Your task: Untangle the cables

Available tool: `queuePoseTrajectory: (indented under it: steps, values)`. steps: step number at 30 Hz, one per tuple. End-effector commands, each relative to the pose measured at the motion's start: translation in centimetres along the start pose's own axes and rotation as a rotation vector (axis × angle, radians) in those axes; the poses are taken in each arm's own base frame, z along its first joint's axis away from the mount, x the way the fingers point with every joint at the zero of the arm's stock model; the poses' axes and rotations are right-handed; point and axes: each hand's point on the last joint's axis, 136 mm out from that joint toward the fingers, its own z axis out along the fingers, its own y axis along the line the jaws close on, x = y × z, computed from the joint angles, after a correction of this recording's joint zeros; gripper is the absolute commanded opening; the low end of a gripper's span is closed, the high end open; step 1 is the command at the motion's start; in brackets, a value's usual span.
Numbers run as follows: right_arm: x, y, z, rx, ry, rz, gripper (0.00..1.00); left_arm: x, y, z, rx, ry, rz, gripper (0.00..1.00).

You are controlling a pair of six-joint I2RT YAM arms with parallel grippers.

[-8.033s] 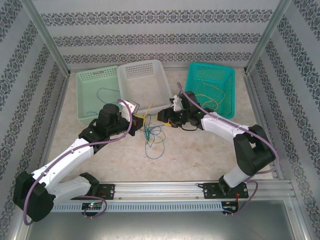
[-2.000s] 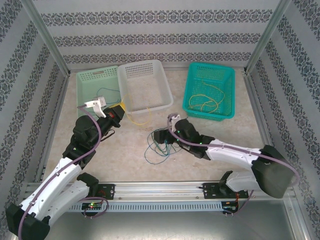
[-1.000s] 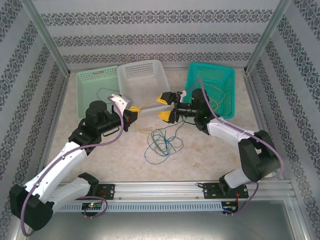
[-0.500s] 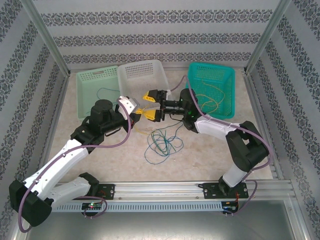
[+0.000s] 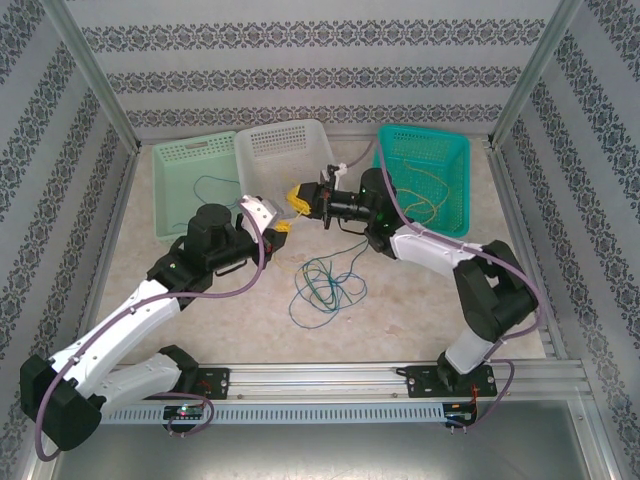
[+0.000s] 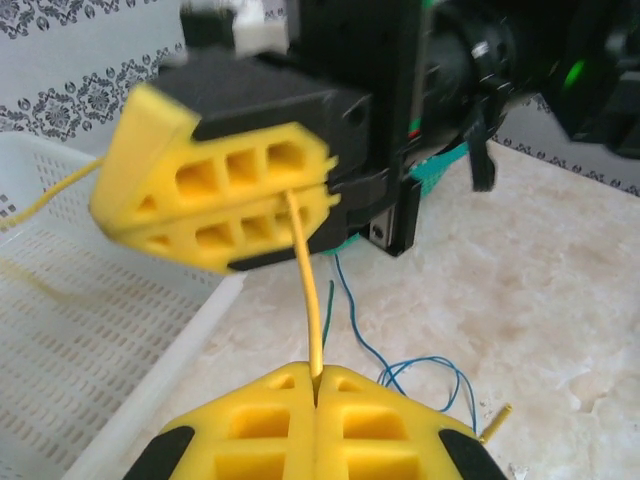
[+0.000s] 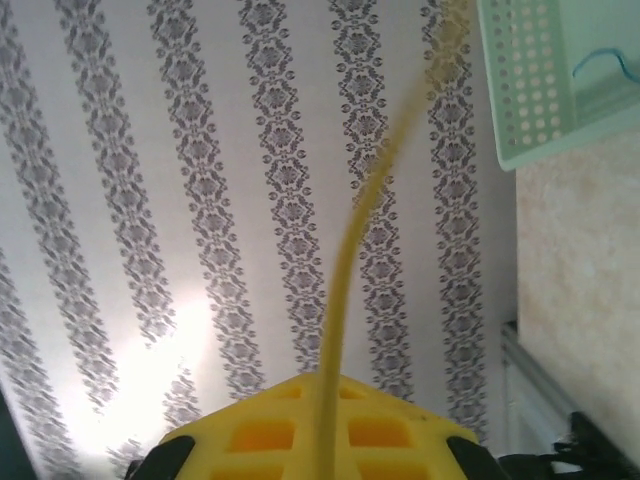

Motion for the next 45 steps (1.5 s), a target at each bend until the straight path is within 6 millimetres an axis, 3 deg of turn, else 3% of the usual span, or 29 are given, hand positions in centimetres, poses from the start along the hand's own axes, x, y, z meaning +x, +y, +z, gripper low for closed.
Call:
queuePoseTrajectory:
  steps: [1,7,14,18,24,32,35,37,39,44,45]
  values:
    - [0.0,6.0,-1.6,0.009,-0.089,-0.39,0.0,1.3,-0.7,-0.1,0.016,0.025,-0.106,0.01]
    - [3.3,8.4,-2.8,0.151,-0.119,-0.75,0.0,2.8,-1.1,1.8,0.064,0.084,-0.217,0.01]
    - [6.6,7.0,-3.0,0.369,-0.11,-1.121,0.0,2.3,-4.6,5.0,0.344,0.116,-0.347,0.01]
    - [6.3,5.6,-4.7,0.57,-0.188,-1.329,0.0,2.2,-6.4,5.7,0.489,0.132,-0.386,0.01]
    - [5.8,6.0,-6.9,0.618,-0.281,-1.379,0.0,1.6,-6.7,5.0,0.506,0.091,-0.37,0.02]
    - [5.7,5.4,-6.6,0.624,-0.266,-1.374,0.0,1.2,-6.8,5.1,0.52,0.079,-0.387,0.07]
    - [4.6,5.1,-7.2,0.675,-0.298,-1.34,0.0,1.4,-5.8,5.2,0.446,0.08,-0.394,0.28]
    - [3.1,4.9,-8.4,0.724,-0.334,-1.285,0.0,1.8,-4.4,5.4,0.339,0.087,-0.392,0.57]
    - [1.4,4.7,-10.2,0.787,-0.353,-1.212,0.0,2.1,-2.8,5.1,0.23,0.089,-0.381,0.62]
    - [-1.5,4.6,-13.6,0.912,-0.399,-1.136,0.0,2.4,0.7,3.5,-0.011,0.047,-0.364,0.99]
    - [-1.8,4.8,-14.1,0.917,-0.428,-1.114,0.0,2.5,1.1,3.2,-0.04,0.035,-0.367,1.0]
